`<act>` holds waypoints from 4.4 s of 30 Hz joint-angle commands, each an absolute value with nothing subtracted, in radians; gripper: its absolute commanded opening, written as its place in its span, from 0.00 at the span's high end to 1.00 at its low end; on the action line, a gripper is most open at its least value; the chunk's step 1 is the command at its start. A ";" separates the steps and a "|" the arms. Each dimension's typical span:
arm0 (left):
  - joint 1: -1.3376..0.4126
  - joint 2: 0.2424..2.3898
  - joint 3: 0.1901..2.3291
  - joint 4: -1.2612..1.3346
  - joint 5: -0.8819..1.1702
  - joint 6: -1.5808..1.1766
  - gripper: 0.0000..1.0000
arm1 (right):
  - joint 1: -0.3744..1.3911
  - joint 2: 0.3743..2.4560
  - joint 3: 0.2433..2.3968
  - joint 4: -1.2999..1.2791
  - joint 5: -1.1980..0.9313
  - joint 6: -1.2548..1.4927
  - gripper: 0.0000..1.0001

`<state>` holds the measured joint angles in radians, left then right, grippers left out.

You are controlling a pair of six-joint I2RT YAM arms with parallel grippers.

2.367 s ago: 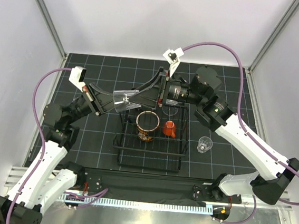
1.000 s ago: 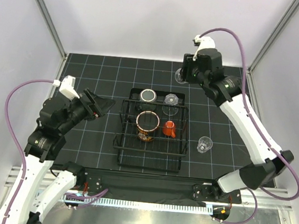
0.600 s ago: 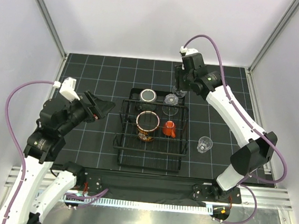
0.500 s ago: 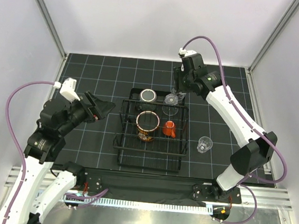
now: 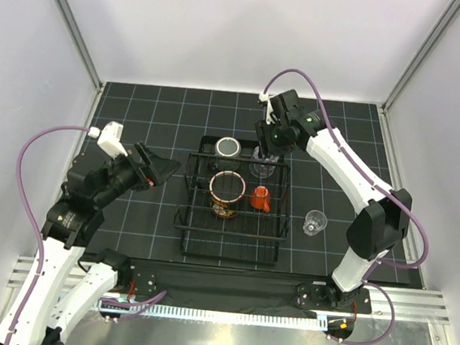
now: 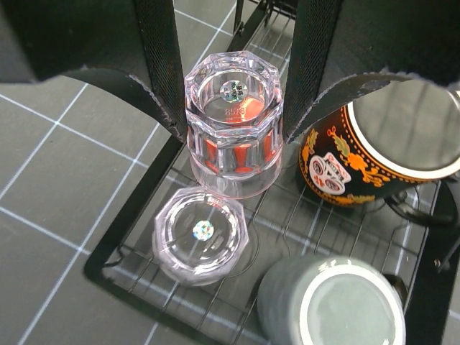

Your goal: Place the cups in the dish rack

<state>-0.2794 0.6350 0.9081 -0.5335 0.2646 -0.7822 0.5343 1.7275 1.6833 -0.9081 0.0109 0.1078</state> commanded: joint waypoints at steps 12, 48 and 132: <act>-0.281 0.627 0.890 -0.505 0.285 -0.785 0.14 | 0.528 1.733 1.601 -0.858 -0.078 0.060 0.96; -0.279 0.609 0.874 -0.505 0.293 -0.796 0.14 | 0.514 1.763 1.491 -0.822 -0.117 0.052 0.96; -0.281 0.549 1.046 -0.770 -0.054 -0.670 0.11 | 0.206 1.118 0.960 -0.882 0.281 0.482 0.33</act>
